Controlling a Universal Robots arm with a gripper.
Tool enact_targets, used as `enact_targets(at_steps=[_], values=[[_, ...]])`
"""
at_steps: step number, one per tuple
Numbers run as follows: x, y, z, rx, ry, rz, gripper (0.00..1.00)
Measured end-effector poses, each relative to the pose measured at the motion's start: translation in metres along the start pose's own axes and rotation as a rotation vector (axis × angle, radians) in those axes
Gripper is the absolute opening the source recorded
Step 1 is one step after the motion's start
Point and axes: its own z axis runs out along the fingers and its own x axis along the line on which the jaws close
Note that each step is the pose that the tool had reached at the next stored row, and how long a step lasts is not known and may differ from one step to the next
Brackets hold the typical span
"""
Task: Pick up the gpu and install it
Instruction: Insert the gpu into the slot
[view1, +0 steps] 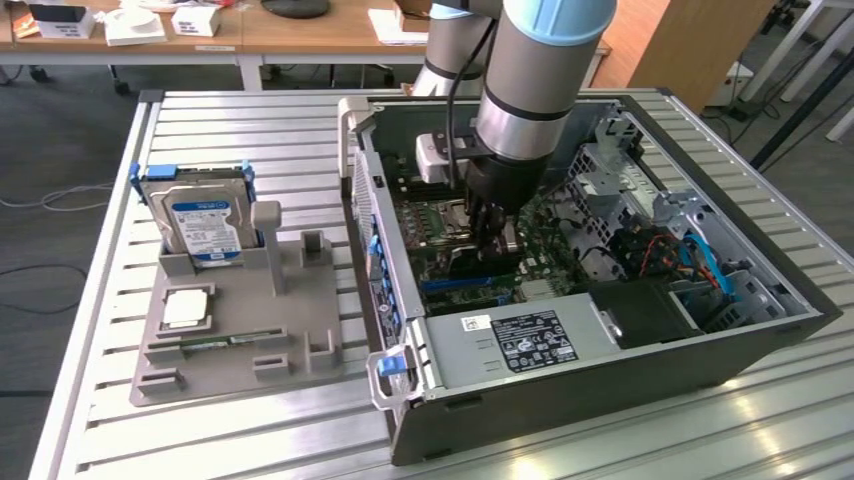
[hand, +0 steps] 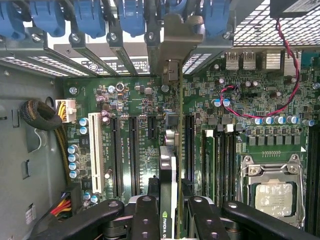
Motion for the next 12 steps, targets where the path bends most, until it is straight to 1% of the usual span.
enact_targets(at_steps=[12], values=[[0.0,-0.0007,0.0008,0.0,0.0001,0.0,0.27]])
